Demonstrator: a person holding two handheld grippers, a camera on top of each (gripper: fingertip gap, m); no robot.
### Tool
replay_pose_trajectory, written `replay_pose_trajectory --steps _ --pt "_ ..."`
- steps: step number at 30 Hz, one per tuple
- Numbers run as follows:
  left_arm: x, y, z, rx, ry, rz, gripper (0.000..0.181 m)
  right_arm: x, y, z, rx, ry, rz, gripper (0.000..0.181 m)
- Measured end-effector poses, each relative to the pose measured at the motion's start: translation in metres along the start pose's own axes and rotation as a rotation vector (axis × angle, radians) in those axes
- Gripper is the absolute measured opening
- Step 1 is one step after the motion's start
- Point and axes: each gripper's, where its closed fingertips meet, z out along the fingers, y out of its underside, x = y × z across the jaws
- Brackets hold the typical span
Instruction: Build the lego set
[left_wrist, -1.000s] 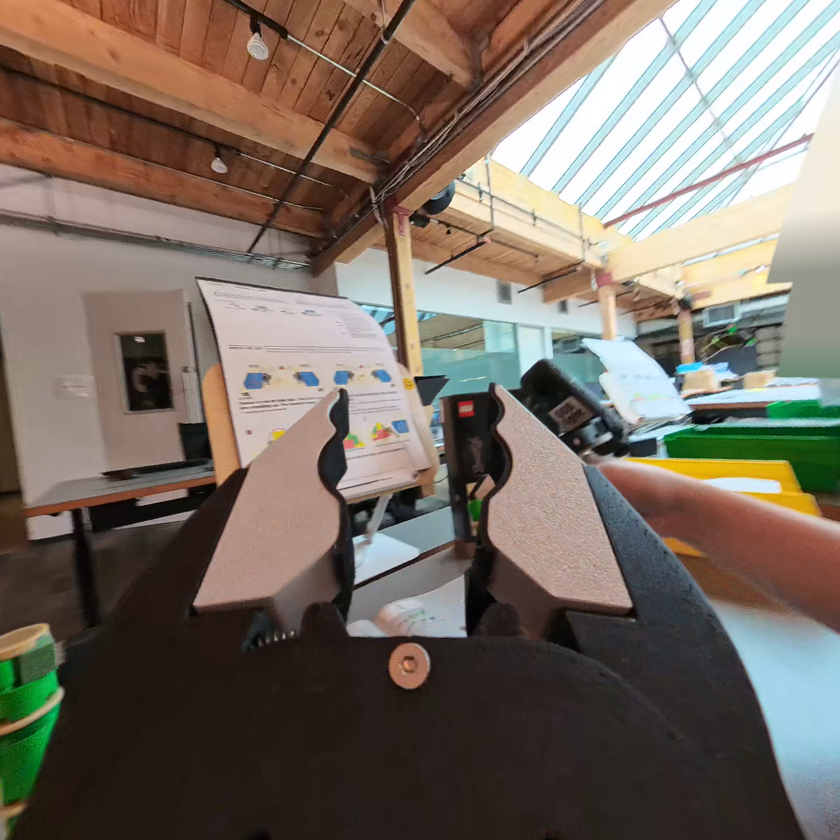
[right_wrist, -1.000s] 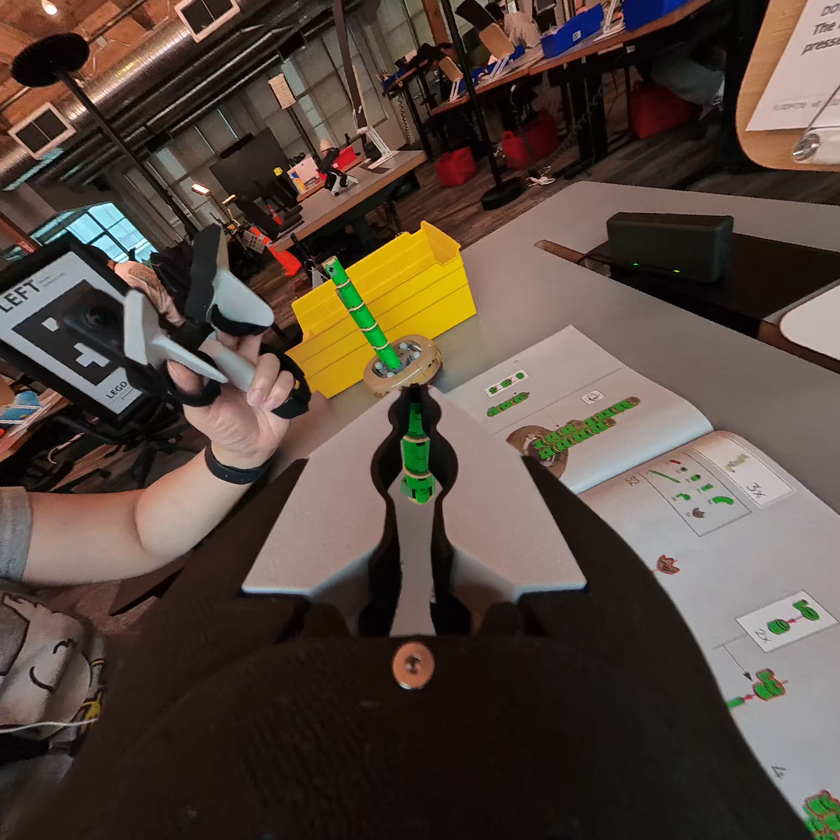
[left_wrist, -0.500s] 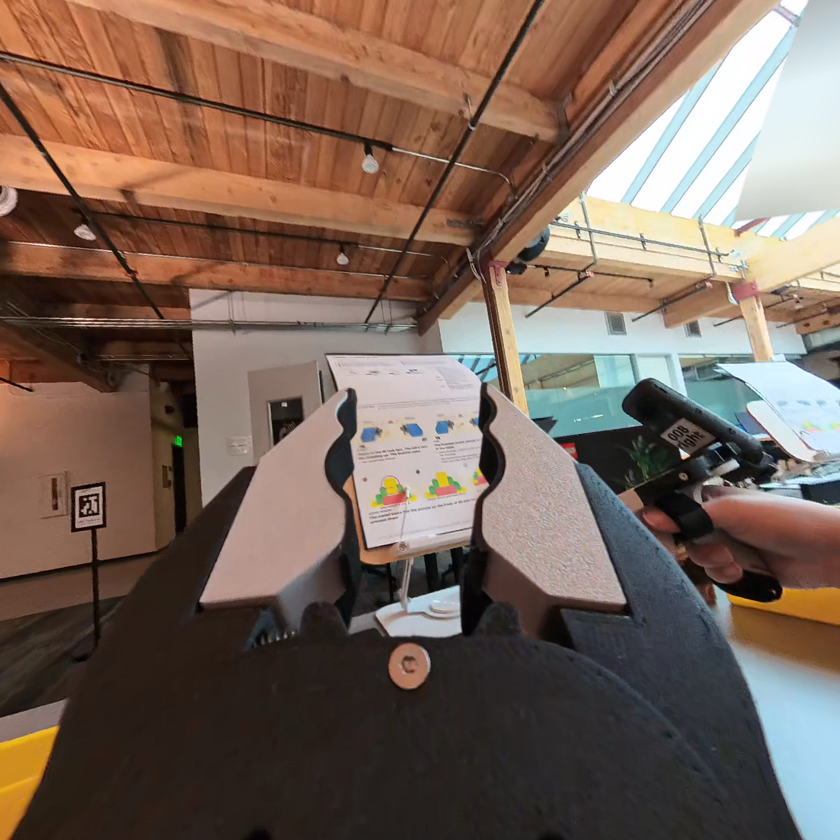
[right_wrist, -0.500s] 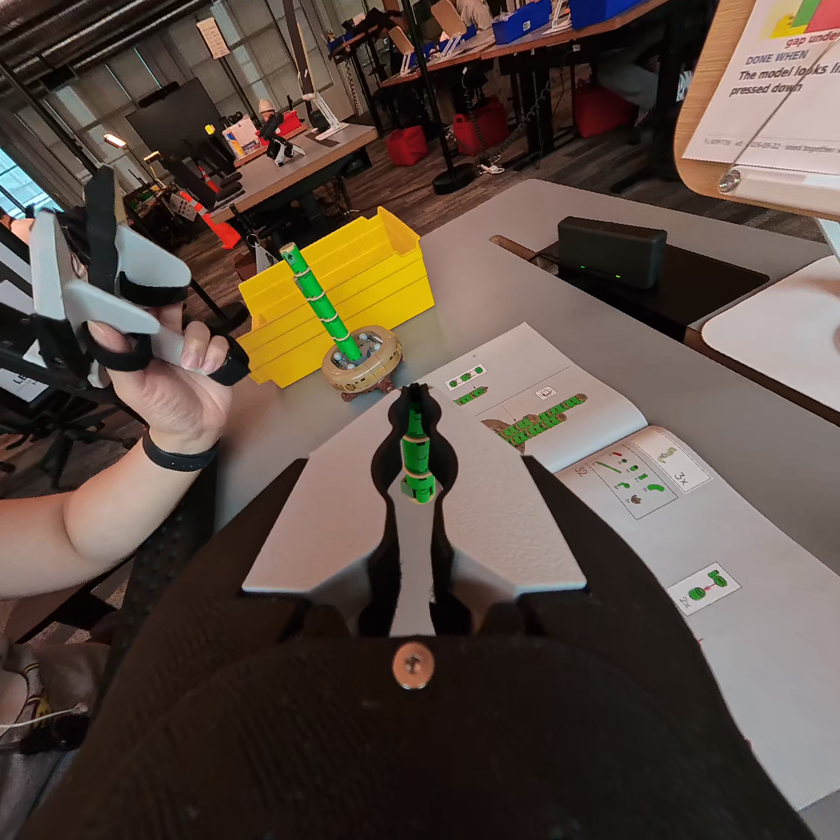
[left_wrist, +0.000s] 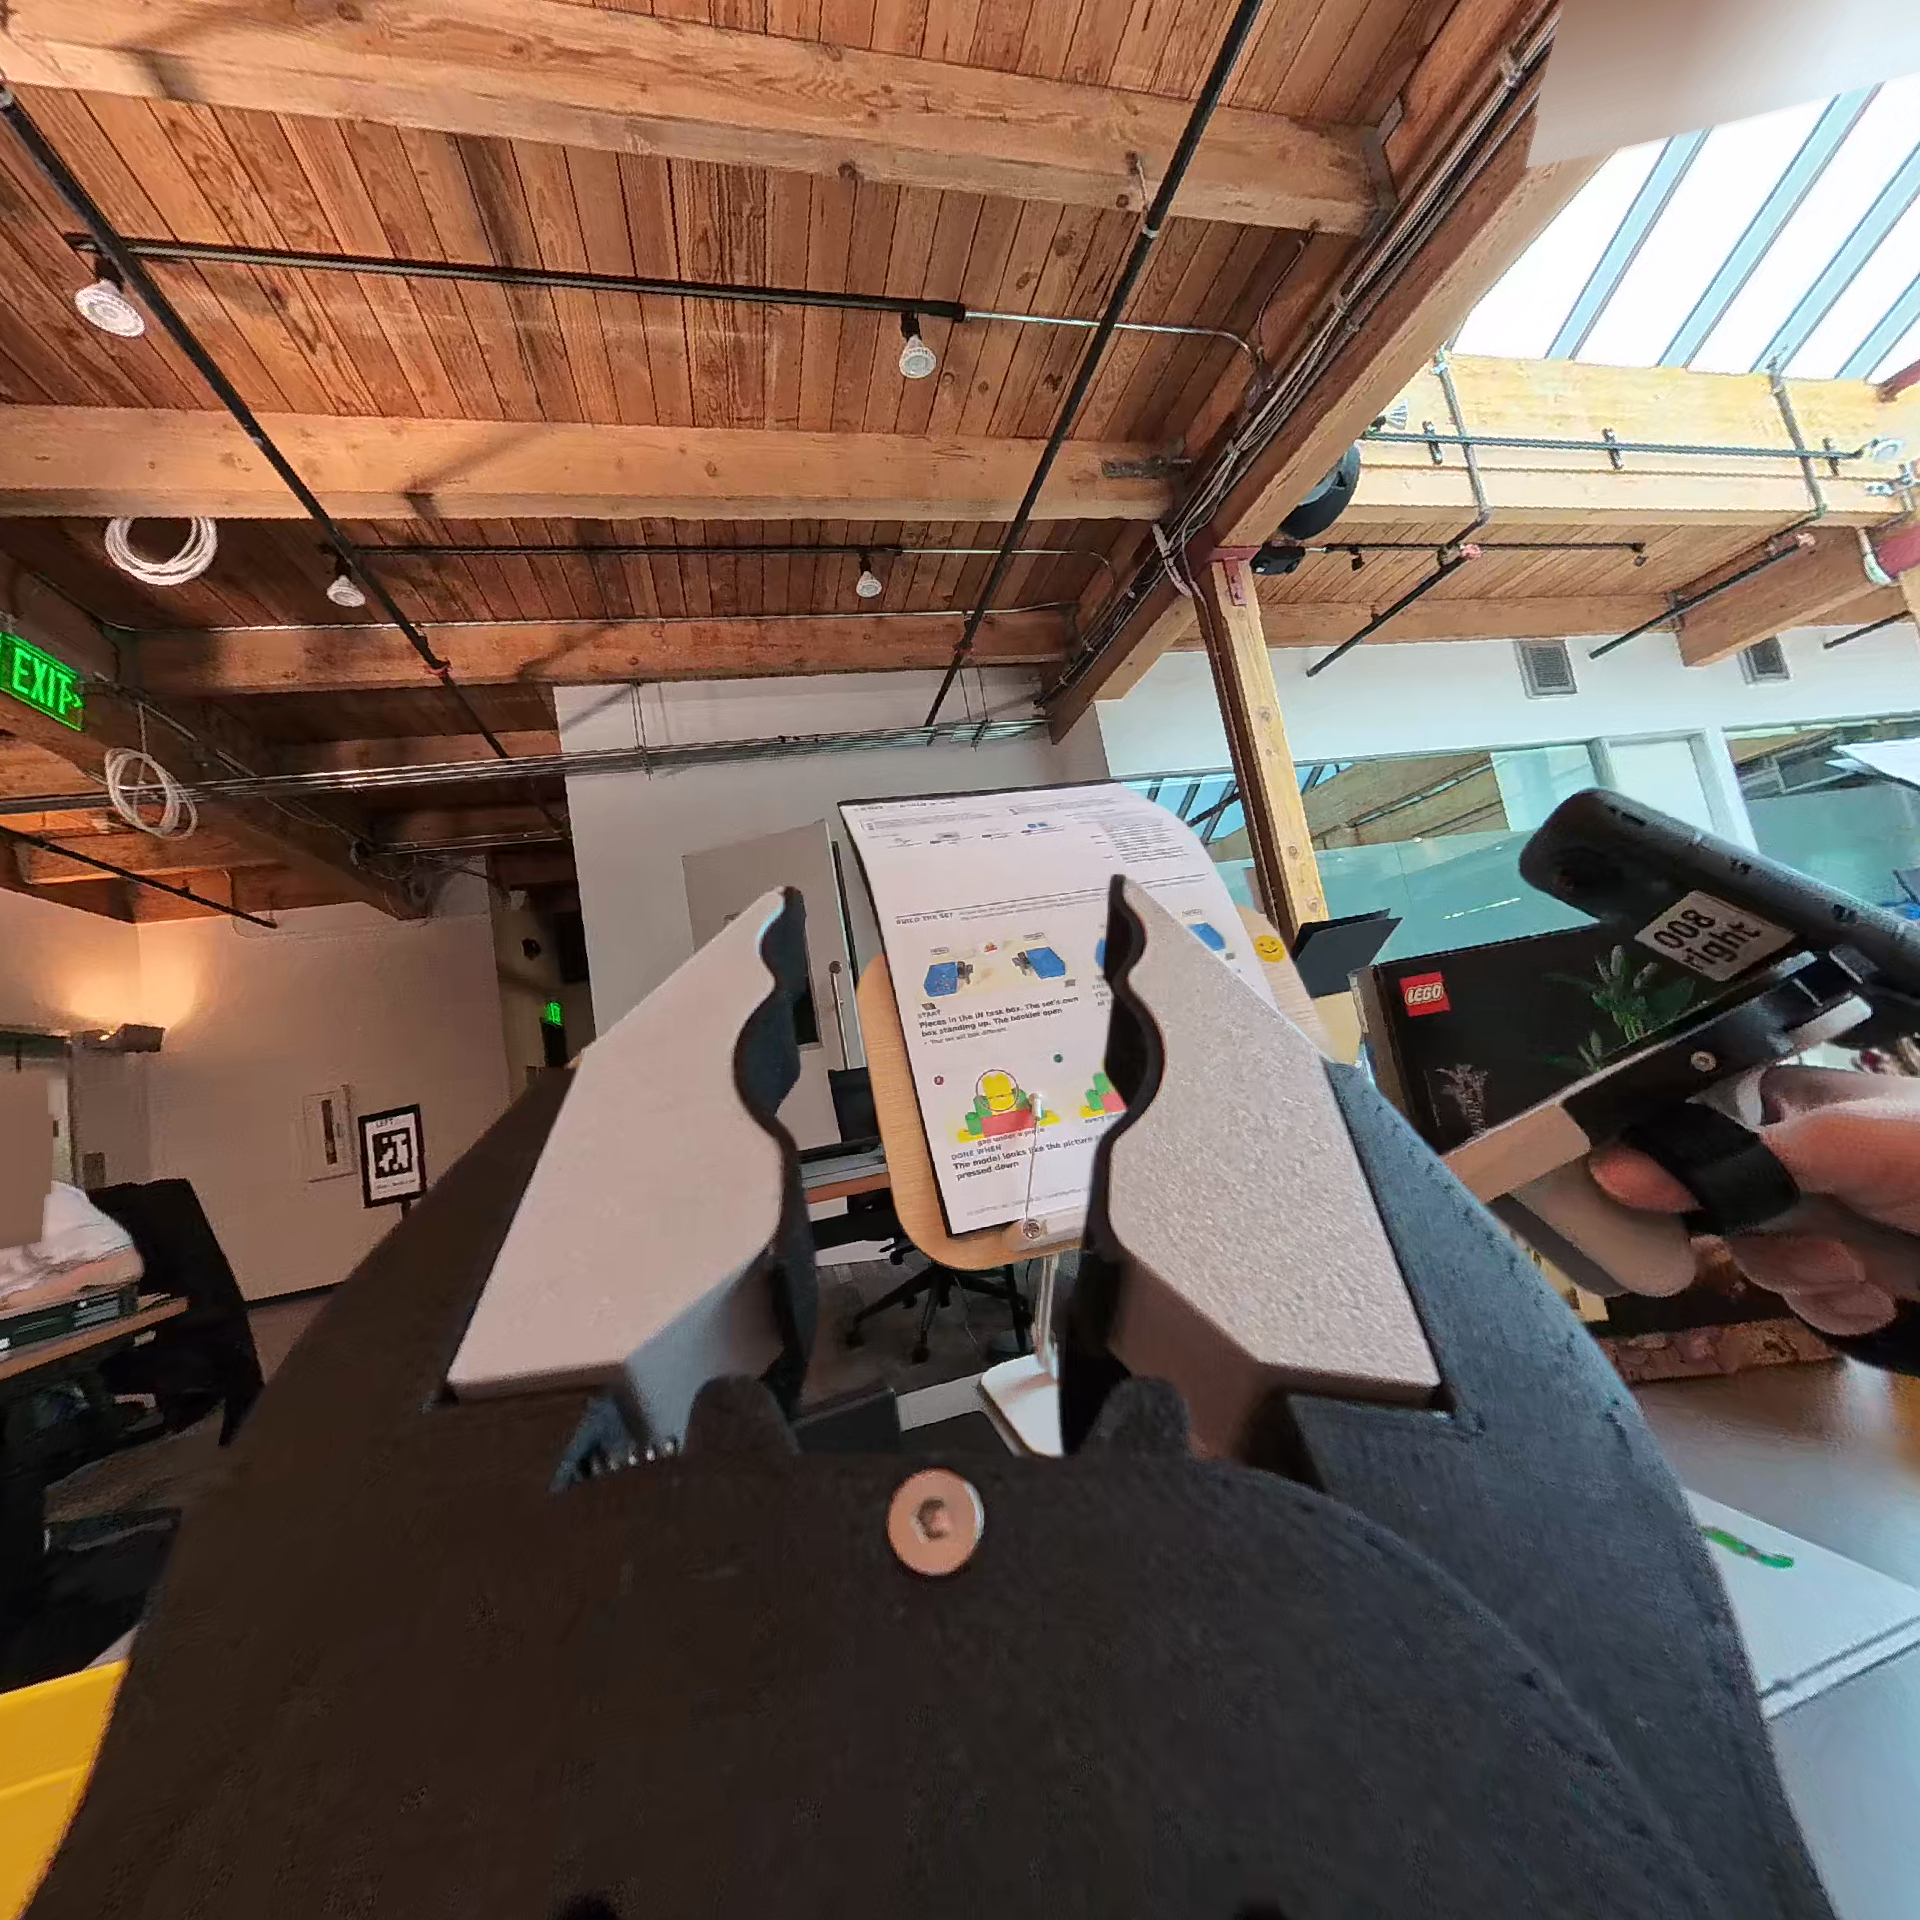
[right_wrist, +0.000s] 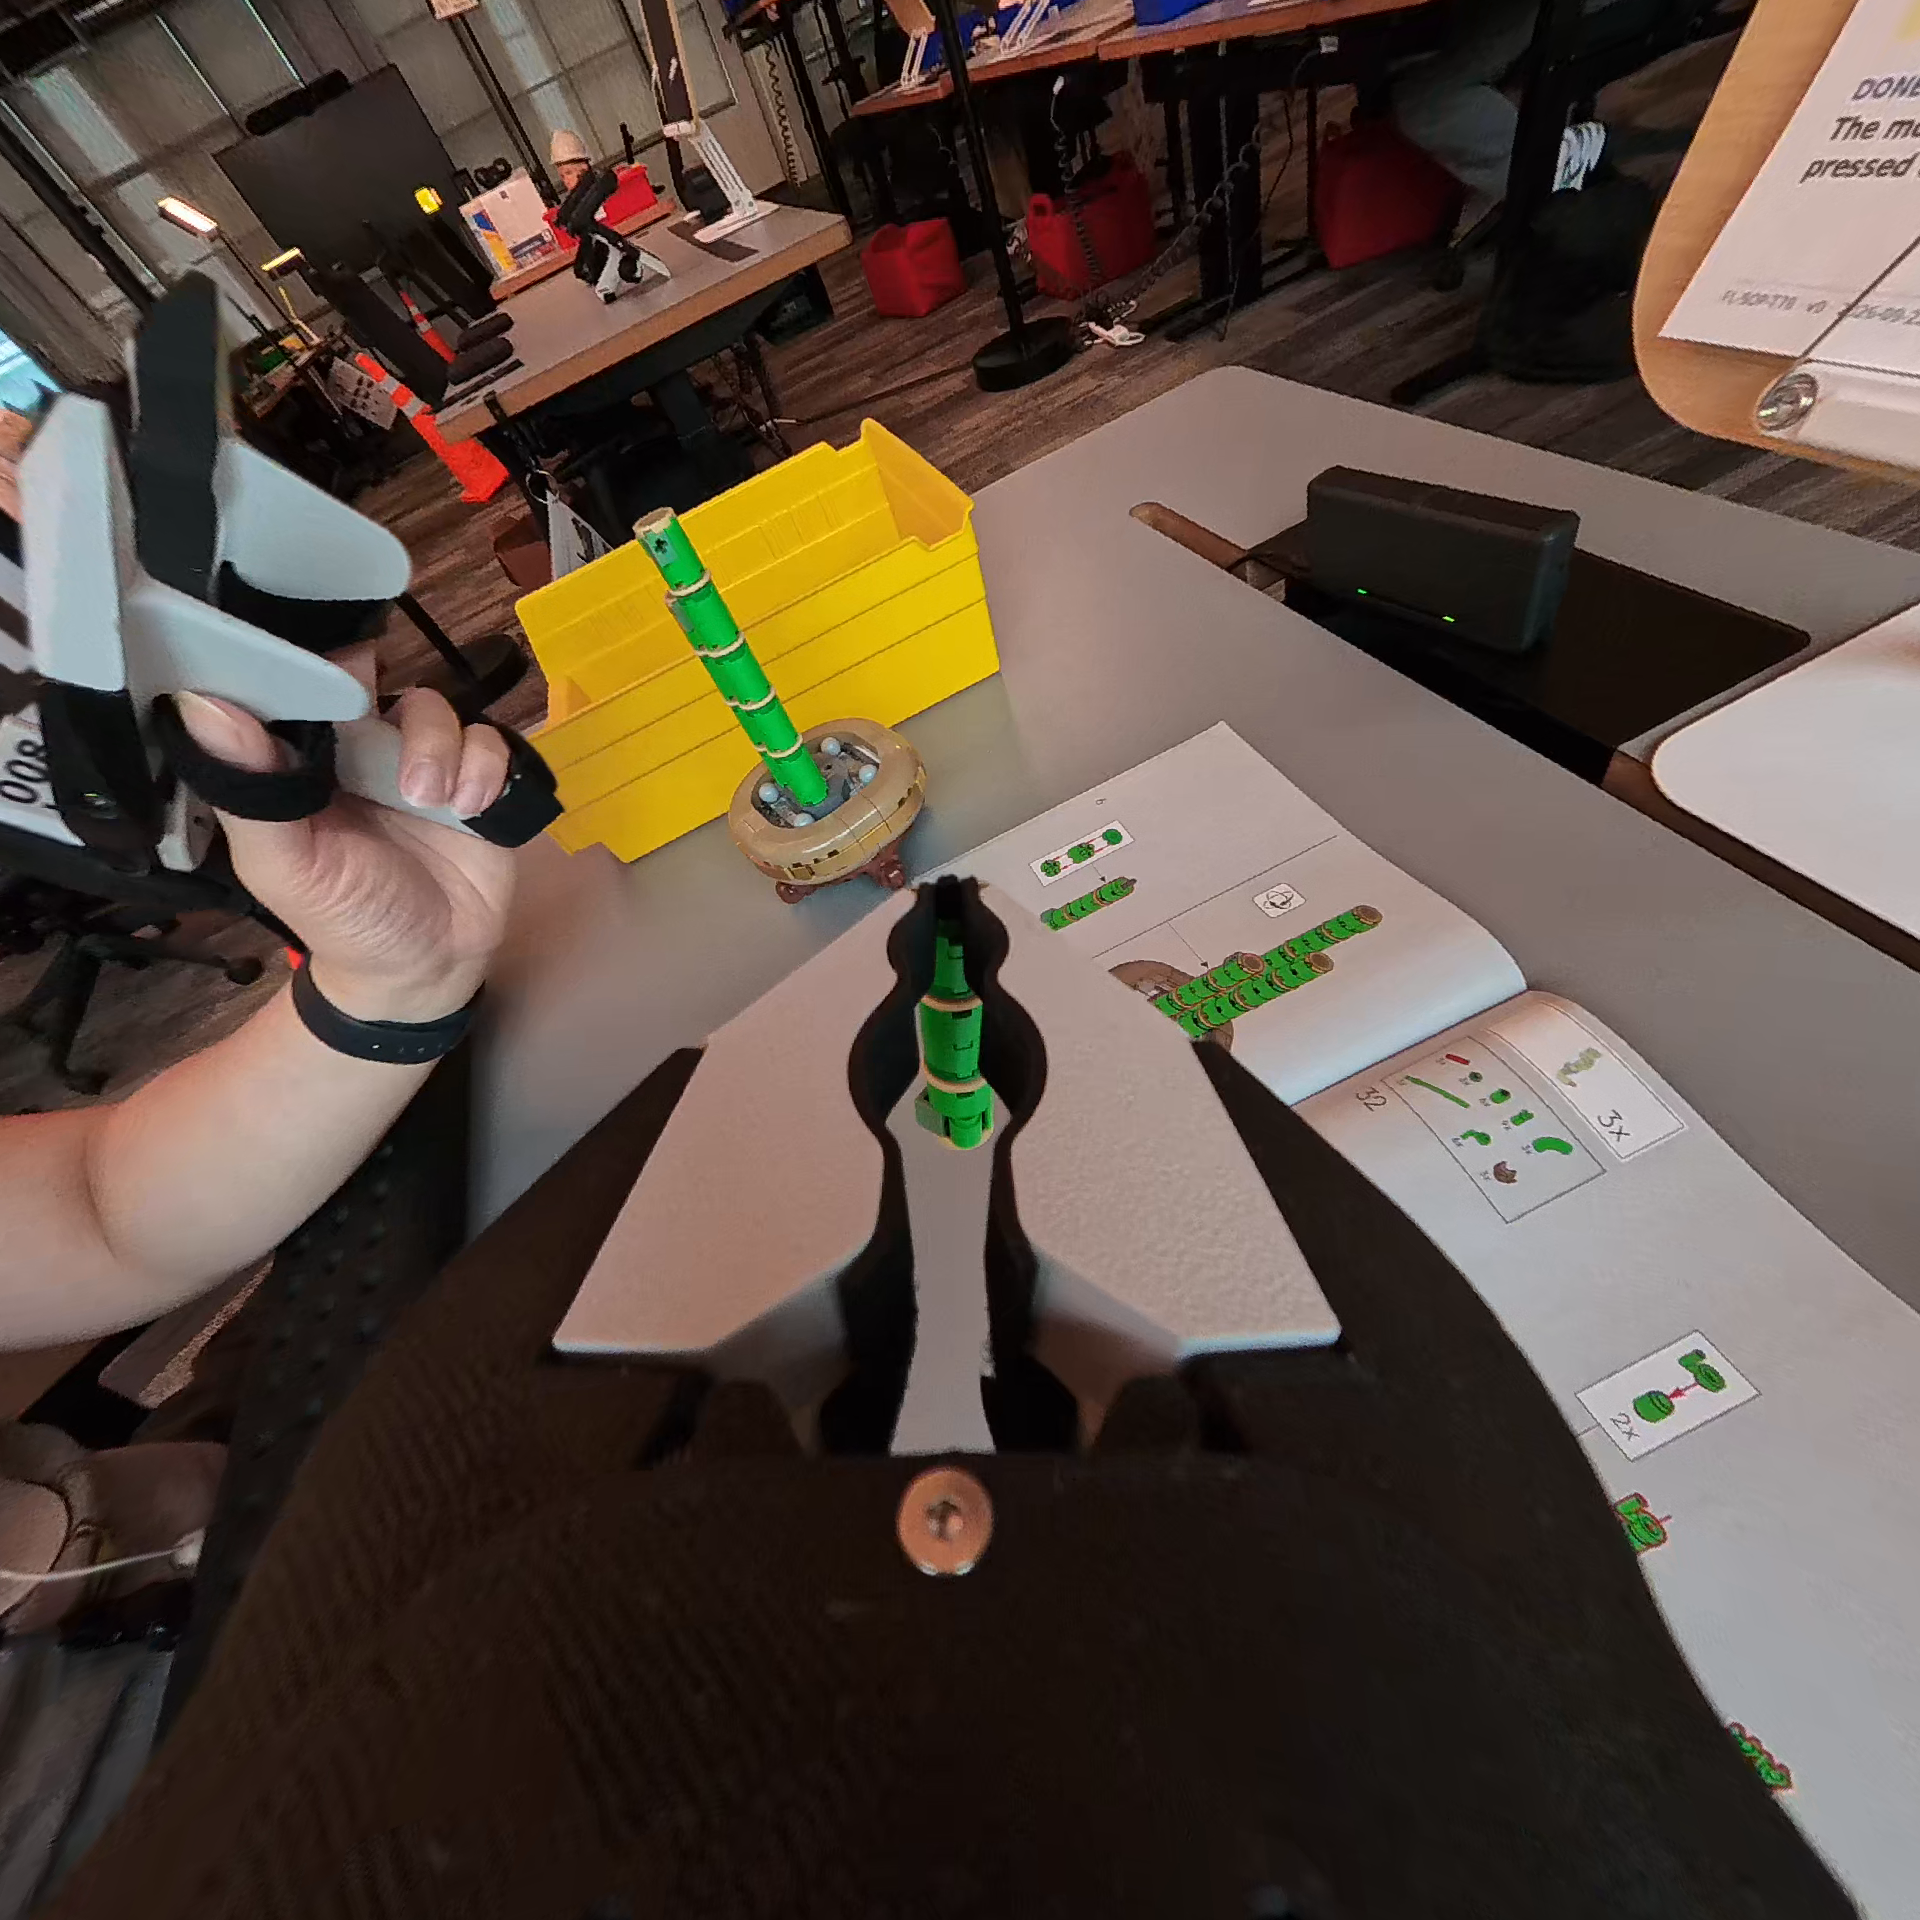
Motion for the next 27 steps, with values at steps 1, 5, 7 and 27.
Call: replay_pose_trajectory --steps 1,5,7,27 --pt "0.001 -0.001 0.0 0.005 -0.006 0.007 0.056 0.0 0.001 0.001 -0.003 0.006 -0.002 0.003" --pt "0.004 0.005 0.001 -0.013 -0.022 0.027 0.054 -0.001 -0.002 0.002 0.001 0.02 -0.011 0.003" --pt "0.004 0.01 0.002 -0.03 -0.027 0.036 0.054 -0.004 -0.006 0.001 0.008 0.02 -0.02 0.003" --pt "0.012 -0.004 -0.012 -0.018 -0.035 0.011 0.049 0.003 0.009 0.007 0.021 -0.022 0.029 0.003"
